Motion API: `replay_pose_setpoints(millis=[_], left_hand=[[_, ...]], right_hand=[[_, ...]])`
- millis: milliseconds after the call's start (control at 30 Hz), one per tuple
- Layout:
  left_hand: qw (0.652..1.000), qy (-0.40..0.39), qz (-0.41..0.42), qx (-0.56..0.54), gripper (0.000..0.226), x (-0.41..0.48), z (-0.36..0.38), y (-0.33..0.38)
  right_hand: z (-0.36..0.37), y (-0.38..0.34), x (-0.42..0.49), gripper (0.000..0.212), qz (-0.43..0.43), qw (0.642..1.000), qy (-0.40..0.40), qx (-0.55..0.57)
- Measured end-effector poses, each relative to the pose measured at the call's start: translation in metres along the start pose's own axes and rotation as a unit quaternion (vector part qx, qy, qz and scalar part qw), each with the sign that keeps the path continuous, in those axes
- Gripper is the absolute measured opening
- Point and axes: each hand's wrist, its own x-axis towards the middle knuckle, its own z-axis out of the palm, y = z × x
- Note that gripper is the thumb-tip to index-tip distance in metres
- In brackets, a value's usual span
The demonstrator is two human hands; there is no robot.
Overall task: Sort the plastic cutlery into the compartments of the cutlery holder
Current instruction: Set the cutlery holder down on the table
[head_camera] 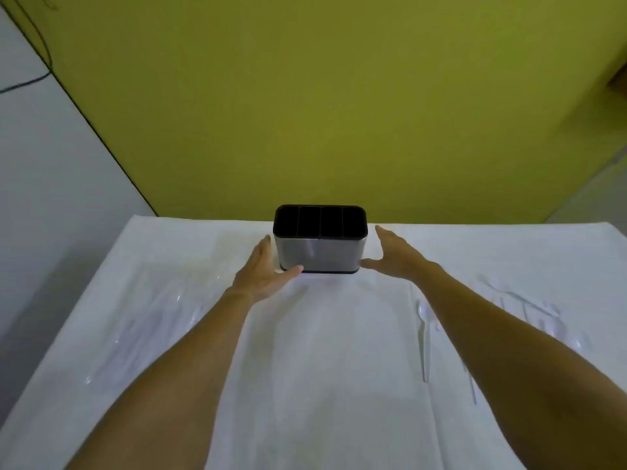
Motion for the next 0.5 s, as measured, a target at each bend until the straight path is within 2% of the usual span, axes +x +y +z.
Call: replay_pose_setpoints(millis=[100, 167, 300, 433, 500], left_hand=[[0.993, -0.021, 0.069, -0.089, 0.092, 0.027, 0.001, -0.010], [0.984, -0.035, 0.095, -0.150, 0.091, 0.042, 0.006, -0.017], [0.972, -0.032, 0.095, -0.215, 0.087, 0.059, 0.015, -0.024], [0.970, 0.001, 0.079, -0.230, 0.082, 0.067, 0.024, -0.026], [0.970, 0.005, 0.082, -0.227, 0.081, 0.070, 0.027, -0.028]], right_hand=[[0.008, -0.002, 0.018, 0.090, -0.005, 0.998, 0.021, 0.064], [0.016, -0.006, 0.026, 0.077, -0.025, 0.990, 0.057, 0.126], [0.031, -0.009, 0.037, 0.067, -0.023, 0.981, 0.088, 0.172], [0.040, -0.007, 0.044, 0.071, 0.007, 0.976, 0.073, 0.205], [0.042, -0.007, 0.043, 0.067, 0.008, 0.974, 0.079, 0.214]])
